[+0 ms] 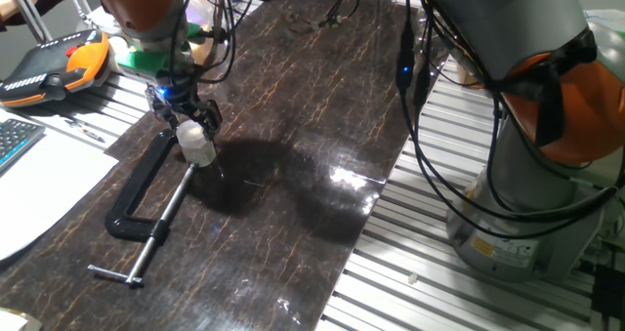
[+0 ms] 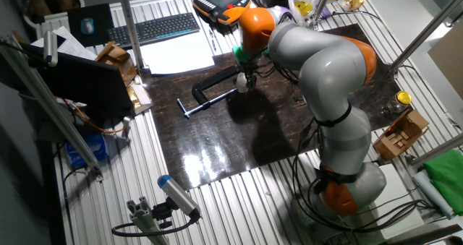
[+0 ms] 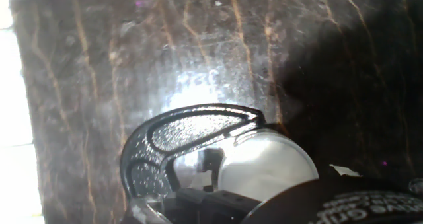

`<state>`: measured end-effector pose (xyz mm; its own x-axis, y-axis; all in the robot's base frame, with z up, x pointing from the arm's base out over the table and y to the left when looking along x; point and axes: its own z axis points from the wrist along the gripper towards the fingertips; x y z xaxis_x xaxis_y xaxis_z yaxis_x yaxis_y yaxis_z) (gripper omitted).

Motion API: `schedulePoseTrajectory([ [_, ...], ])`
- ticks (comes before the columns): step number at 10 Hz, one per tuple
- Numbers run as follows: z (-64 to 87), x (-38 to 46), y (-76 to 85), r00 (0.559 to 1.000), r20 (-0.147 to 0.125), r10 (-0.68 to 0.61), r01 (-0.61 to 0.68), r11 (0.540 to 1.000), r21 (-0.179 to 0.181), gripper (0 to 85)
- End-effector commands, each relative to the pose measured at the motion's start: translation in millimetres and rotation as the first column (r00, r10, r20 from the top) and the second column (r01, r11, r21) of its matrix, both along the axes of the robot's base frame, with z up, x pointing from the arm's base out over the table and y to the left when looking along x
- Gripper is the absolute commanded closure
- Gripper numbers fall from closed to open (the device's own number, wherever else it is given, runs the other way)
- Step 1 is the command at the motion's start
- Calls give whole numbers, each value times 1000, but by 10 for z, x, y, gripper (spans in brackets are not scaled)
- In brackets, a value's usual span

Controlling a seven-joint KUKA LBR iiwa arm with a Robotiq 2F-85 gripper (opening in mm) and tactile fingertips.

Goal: Screw the lid onto the jar

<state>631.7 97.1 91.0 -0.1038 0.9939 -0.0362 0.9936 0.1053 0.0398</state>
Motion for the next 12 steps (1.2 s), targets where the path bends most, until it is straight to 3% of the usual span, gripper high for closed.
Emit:
schedulePoseTrajectory([
  [1,10,2,1,950,-13,311,-311,950,-4,0],
  [7,84,42,36,858,-22,513,-513,858,-11,0],
  [10,105,26,31,739,-27,673,-674,739,-19,0],
  [11,105,14,28,680,-23,733,-734,679,-17,0],
  [12,101,10,27,594,-16,805,-805,593,-19,0],
])
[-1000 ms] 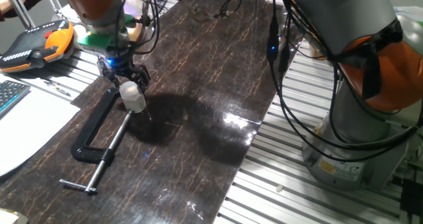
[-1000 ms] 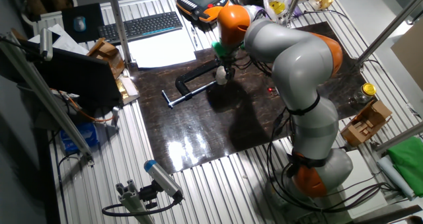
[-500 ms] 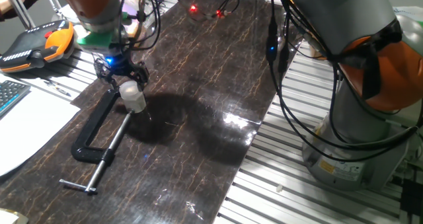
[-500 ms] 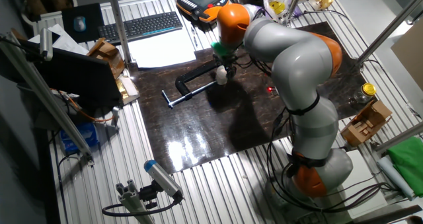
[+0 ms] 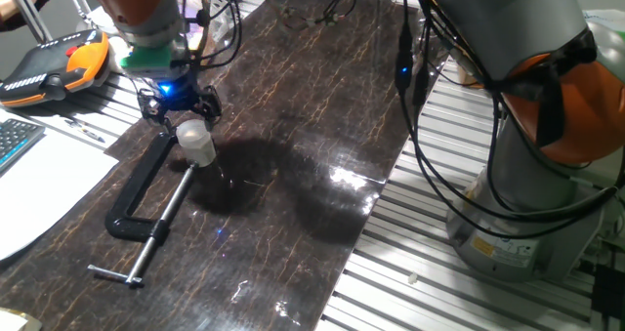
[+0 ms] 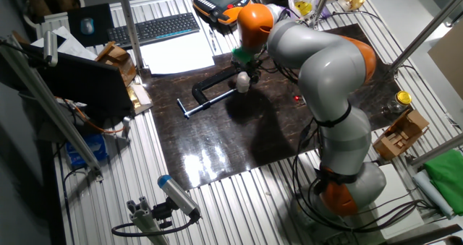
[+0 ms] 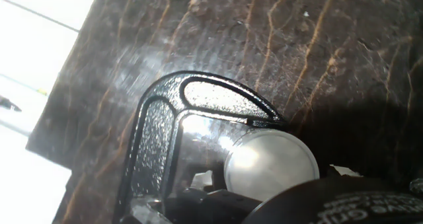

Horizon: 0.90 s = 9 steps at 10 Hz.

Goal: Screw the lid onto the jar

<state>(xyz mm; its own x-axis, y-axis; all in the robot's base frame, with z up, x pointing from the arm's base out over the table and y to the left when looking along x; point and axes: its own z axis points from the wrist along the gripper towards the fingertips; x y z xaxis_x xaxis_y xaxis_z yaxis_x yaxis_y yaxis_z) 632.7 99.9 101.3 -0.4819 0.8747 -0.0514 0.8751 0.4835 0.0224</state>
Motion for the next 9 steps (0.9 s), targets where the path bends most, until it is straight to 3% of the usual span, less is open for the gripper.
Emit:
schedulePoseTrajectory([
  [1,5,-9,-2,792,3,610,-610,792,-10,0],
  [4,15,-23,-1,621,24,783,-781,622,-57,0],
  [5,17,-29,-2,592,35,805,-804,593,-43,0],
  [9,21,-25,-1,490,22,871,-870,491,-40,0],
])
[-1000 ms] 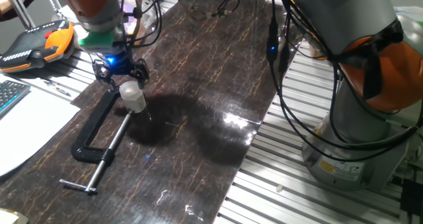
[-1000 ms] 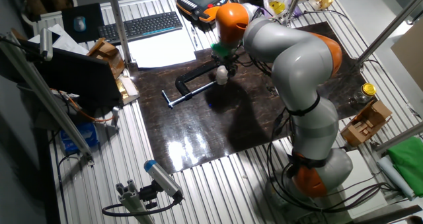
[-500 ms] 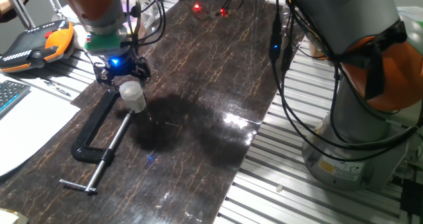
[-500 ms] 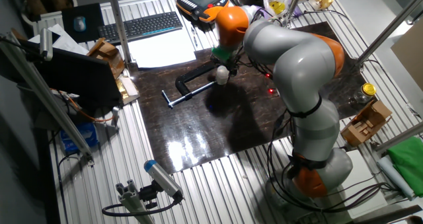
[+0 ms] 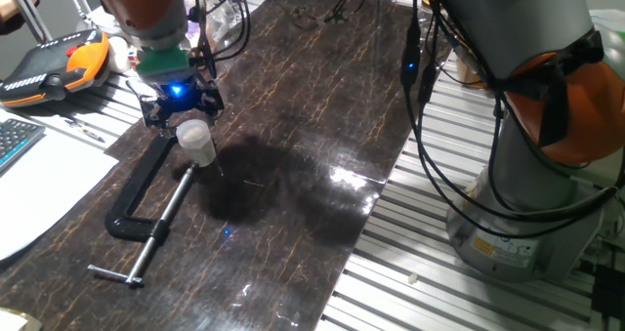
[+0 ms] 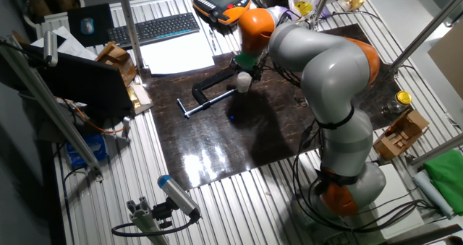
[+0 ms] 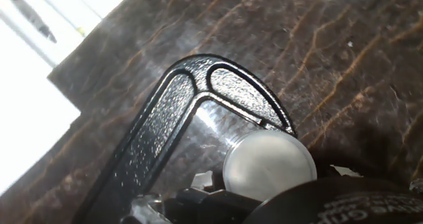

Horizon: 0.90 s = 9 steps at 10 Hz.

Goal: Screw the lid onto the jar

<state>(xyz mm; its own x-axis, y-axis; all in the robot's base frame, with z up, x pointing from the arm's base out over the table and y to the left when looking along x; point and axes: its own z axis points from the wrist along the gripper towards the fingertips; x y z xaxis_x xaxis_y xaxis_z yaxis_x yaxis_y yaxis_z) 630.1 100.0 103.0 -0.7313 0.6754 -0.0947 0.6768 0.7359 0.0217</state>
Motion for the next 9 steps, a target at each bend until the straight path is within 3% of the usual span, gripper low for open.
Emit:
schedulePoseTrajectory([
  [1,4,1,-4,714,-8,700,-700,714,1,0],
  [9,6,-1,-3,654,-18,756,-756,654,14,0],
])
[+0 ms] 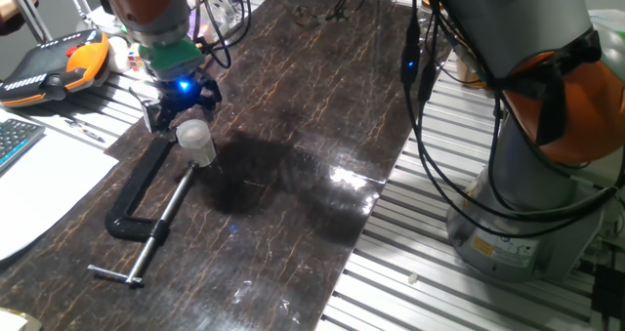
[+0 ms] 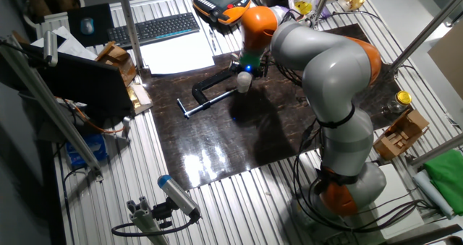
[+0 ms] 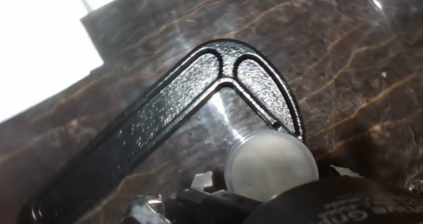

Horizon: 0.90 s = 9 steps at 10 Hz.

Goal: Screw the lid onto the jar

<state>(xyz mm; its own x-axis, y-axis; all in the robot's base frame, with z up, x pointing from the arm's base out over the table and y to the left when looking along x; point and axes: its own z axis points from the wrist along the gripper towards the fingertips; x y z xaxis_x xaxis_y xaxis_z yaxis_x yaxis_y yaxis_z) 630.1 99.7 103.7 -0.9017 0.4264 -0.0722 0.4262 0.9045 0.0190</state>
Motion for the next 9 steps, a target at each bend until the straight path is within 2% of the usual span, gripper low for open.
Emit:
schedulePoseTrajectory([
  [1,-1,-1,-1,846,-1,533,-533,846,-1,0],
  [9,-20,-10,-11,830,-4,557,-557,830,-7,0],
])
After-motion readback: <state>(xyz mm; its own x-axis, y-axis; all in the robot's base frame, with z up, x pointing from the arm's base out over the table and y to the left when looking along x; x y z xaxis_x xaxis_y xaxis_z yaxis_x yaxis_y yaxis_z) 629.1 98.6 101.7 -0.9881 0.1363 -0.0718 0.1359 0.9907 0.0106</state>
